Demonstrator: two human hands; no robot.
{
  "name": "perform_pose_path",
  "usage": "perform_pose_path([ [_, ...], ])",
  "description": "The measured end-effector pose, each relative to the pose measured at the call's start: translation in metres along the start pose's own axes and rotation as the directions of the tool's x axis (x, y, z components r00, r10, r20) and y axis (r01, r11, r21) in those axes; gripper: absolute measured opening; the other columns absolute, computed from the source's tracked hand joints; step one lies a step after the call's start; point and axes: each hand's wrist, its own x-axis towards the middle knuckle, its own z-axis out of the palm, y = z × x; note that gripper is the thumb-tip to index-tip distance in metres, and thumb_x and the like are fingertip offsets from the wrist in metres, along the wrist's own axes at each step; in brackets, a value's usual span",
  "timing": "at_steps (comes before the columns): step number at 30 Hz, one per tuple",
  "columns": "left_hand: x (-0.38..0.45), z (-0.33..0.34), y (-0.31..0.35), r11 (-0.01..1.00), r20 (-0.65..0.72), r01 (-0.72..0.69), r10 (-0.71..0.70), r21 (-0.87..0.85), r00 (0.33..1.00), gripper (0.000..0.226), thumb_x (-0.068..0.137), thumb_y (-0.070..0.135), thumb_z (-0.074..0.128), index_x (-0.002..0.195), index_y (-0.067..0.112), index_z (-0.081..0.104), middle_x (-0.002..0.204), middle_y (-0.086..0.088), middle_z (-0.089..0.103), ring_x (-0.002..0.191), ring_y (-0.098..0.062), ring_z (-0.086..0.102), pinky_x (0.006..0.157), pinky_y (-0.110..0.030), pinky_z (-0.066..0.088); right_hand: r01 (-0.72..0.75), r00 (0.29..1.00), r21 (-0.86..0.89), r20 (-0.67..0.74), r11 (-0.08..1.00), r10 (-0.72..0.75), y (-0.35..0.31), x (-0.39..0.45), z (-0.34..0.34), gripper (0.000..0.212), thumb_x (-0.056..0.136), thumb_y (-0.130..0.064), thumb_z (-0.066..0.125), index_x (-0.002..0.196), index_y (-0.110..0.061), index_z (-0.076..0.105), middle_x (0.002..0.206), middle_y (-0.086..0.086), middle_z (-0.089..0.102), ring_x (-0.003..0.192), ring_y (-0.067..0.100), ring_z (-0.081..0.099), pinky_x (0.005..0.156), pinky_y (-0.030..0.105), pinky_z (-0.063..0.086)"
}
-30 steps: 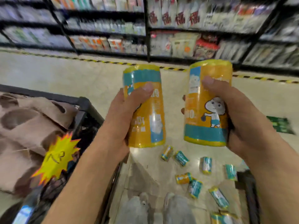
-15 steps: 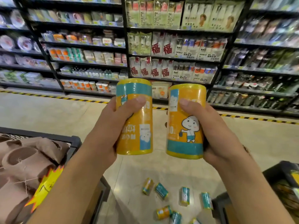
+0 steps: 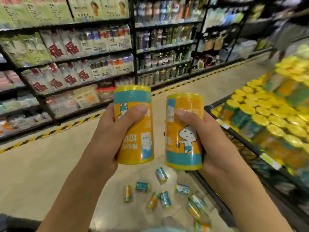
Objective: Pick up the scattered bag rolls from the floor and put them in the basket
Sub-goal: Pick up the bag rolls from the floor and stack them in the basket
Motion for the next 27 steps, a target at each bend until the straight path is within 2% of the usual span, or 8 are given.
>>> perform_pose_path([
  [3, 0.002, 0.020, -0.009, 0.999, 0.230, 0.038, -0.044, 0.033, 0.972, 0.063, 0.058, 0.044, 0.082, 0.117, 0.025, 0.067, 0.104, -0.012, 0.075, 0.089, -0.032, 0.074, 0.068, -0.044, 0.060, 0.039, 0.976, 0.026, -0.213, 0.999, -0.033, 0.007, -0.042, -0.016, 0.056, 0.074, -0.033, 0.079, 0.125, -0.018, 0.062, 0.103, 0.011, 0.078, 0.085, 0.032, 0.076, 0.075, 0.050, 0.061],
  [6, -0.008, 0.053, -0.026, 0.996, 0.448, 0.080, -0.093, 0.049, 0.889, 0.052, 0.063, 0.041, 0.080, 0.112, 0.024, 0.070, 0.097, -0.011, 0.075, 0.086, -0.030, 0.075, 0.066, -0.042, 0.060, 0.083, 0.906, 0.011, -0.417, 0.996, -0.071, 0.012, -0.093, -0.038, 0.053, 0.074, -0.033, 0.075, 0.124, -0.018, 0.063, 0.102, 0.010, 0.077, 0.084, 0.030, 0.076, 0.071, 0.046, 0.061],
  [13, -0.081, 0.151, -0.066, 0.973, 0.804, 0.210, -0.203, 0.100, 0.559, 0.046, 0.072, 0.036, 0.072, 0.116, 0.025, 0.068, 0.093, -0.003, 0.075, 0.082, -0.021, 0.075, 0.062, -0.034, 0.058, 0.190, 0.605, -0.051, -0.780, 0.981, -0.158, 0.018, -0.239, -0.069, 0.055, 0.074, -0.032, 0.075, 0.125, -0.017, 0.061, 0.097, 0.006, 0.078, 0.080, 0.024, 0.076, 0.067, 0.039, 0.060],
  [16, -0.121, 0.193, -0.079, 0.966, 0.895, 0.223, -0.213, 0.131, 0.393, 0.043, 0.071, 0.033, 0.073, 0.114, 0.026, 0.069, 0.091, 0.000, 0.075, 0.079, -0.018, 0.074, 0.061, -0.033, 0.058, 0.254, 0.441, -0.068, -0.880, 0.965, -0.178, 0.020, -0.302, -0.075, 0.048, 0.071, -0.029, 0.074, 0.117, -0.018, 0.064, 0.087, 0.002, 0.078, 0.072, 0.020, 0.076, 0.059, 0.032, 0.059],
  [19, -0.169, 0.232, -0.091, 0.963, 0.950, 0.207, -0.217, 0.171, 0.224, 0.050, 0.066, 0.032, 0.080, 0.113, 0.024, 0.068, 0.085, 0.003, 0.074, 0.072, -0.013, 0.072, 0.059, -0.032, 0.057, 0.302, 0.286, -0.097, -0.940, 0.948, -0.187, 0.027, -0.363, -0.086, 0.050, 0.068, -0.028, 0.078, 0.115, -0.017, 0.066, 0.087, 0.006, 0.077, 0.071, 0.022, 0.075, 0.059, 0.034, 0.059],
  [22, -0.220, 0.266, -0.107, 0.957, 0.969, 0.190, -0.236, 0.218, 0.076, 0.049, 0.064, 0.033, 0.080, 0.109, 0.021, 0.066, 0.076, 0.006, 0.070, 0.064, -0.011, 0.068, 0.057, -0.031, 0.055, 0.321, 0.148, -0.134, -0.971, 0.937, -0.189, 0.039, -0.422, -0.101, 0.085, 0.047, -0.043, 0.096, 0.121, -0.014, 0.066, 0.100, 0.016, 0.076, 0.079, 0.030, 0.075, 0.067, 0.044, 0.061],
  [24, -0.259, 0.288, -0.120, 0.952, 0.969, 0.192, -0.245, 0.236, 0.020, 0.043, 0.068, 0.028, 0.080, 0.108, 0.020, 0.066, 0.075, 0.005, 0.069, 0.063, -0.012, 0.067, 0.057, -0.032, 0.055, 0.340, 0.078, -0.157, -0.978, 0.927, -0.194, 0.044, -0.462, -0.112, 0.093, 0.042, -0.052, 0.095, 0.122, -0.015, 0.067, 0.106, 0.019, 0.075, 0.085, 0.035, 0.074, 0.074, 0.050, 0.060],
  [27, -0.320, 0.322, -0.137, 0.941, 0.962, 0.203, -0.267, 0.271, -0.049, 0.037, 0.072, 0.029, 0.076, 0.106, 0.020, 0.068, 0.077, 0.002, 0.069, 0.066, -0.014, 0.067, 0.058, -0.034, 0.057, 0.349, 0.007, -0.164, -0.984, 0.923, -0.178, 0.048, -0.526, -0.125, 0.079, 0.054, -0.044, 0.093, 0.123, -0.016, 0.067, 0.103, 0.015, 0.076, 0.082, 0.031, 0.075, 0.072, 0.046, 0.060],
])
